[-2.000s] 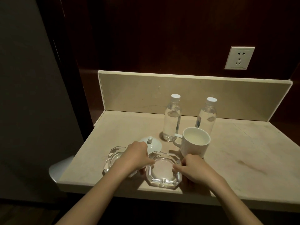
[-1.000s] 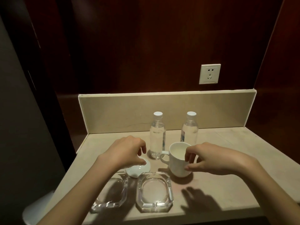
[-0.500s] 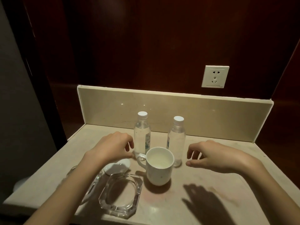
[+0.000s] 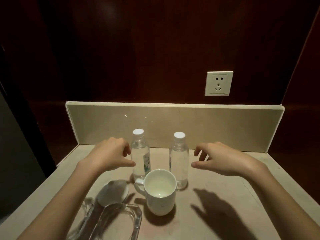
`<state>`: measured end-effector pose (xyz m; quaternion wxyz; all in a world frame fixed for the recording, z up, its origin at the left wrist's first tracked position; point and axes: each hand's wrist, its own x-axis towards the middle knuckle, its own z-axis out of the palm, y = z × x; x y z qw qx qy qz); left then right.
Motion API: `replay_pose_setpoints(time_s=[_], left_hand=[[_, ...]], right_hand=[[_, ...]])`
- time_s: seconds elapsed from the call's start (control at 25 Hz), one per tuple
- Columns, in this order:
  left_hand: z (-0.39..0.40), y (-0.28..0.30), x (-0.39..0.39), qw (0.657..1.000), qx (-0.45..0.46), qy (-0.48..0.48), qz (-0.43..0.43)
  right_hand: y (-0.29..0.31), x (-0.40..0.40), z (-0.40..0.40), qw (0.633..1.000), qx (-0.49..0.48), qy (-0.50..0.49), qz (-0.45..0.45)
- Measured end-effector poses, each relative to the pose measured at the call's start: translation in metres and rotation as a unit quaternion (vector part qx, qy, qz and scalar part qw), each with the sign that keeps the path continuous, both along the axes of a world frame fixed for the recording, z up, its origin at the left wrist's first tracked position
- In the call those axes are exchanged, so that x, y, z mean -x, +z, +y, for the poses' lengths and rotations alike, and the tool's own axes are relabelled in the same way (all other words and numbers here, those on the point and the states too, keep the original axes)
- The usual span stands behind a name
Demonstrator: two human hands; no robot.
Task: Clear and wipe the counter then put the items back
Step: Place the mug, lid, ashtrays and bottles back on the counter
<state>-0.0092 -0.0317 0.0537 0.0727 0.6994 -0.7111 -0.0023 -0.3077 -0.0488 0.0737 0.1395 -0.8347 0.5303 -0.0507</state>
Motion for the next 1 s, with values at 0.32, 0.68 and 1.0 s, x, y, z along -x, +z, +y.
replay_pose_setpoints(time_s=[0.32, 0.68, 1.0], left_hand=[[-0.025, -0.009, -0.006, 0.955, -0.036, -0.073, 0.286], [-0.033, -0.044, -0.004, 0.896, 0.025, -0.099, 0.432], [-0.050, -0.037, 0.021, 0.905, 0.033, -0.132, 0.403]], right_hand=[[-0.016, -0.030, -0.034, 0.990, 0.023, -0.027, -0.139], [-0.044, -0.048, -0.042, 0.978, 0.018, -0.043, -0.205], [-0.045, -0.031, -0.033, 0.975, 0.038, -0.097, -0.198]])
